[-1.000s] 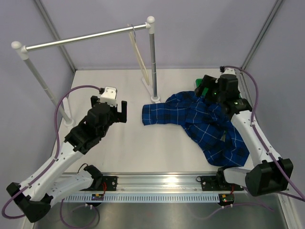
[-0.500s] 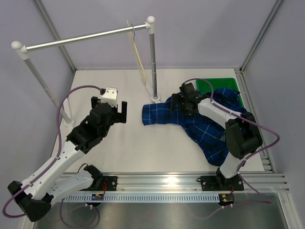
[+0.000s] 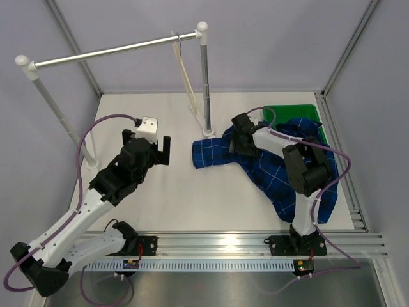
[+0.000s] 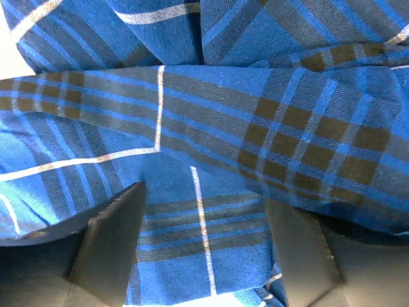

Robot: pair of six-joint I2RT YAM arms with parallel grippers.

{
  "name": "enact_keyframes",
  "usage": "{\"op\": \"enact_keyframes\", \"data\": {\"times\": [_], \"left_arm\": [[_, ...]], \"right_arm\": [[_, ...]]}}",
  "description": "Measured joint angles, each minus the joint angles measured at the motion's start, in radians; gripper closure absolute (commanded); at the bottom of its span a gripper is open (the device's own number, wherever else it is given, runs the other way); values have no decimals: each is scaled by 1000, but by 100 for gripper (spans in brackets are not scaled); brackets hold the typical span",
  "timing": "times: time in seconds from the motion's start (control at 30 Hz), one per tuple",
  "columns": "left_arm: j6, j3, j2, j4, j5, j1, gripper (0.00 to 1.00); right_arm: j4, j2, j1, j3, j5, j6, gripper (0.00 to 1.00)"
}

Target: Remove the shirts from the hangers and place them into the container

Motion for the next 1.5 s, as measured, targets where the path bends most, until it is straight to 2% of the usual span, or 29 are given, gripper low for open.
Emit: {"op": "enact_keyframes", "data": {"times": [0.03,0.1,0.13,0.23,0.27,0.37,0.63,0.8,0.9,1.1,1.33,1.5], "left_arm": [[0,0,0,0,0,0,1],[0,0,0,0,-2,0,1],[0,0,0,0,-2,0,1],[1,0,0,0,-3,0,1],[1,0,0,0,-3,0,1],[1,0,1,0,-3,0,1],[2,0,11,0,-6,1,1],[2,0,13,0,-7,1,1],[5,0,13,0,-8,1,1],[8,0,13,0,-10,1,1],[8,0,13,0,-11,1,1],[8,0,13,0,-11,1,1]], "right_arm": [[0,3,0,2,7,-1,37],[-1,8,-1,4,23,-1,49],[-2,10,-1,5,34,1,60],[-6,13,-4,7,50,2,75],[-6,13,-5,7,55,3,85],[-6,13,-11,7,59,5,100],[-28,-20,-32,-5,62,-6,100],[-74,-149,-80,-4,69,-32,100],[-94,-261,-150,6,69,-47,100],[-104,-430,-368,72,95,-66,100],[-107,-405,-587,94,89,-45,100],[-100,-316,-626,62,72,-31,100]]}}
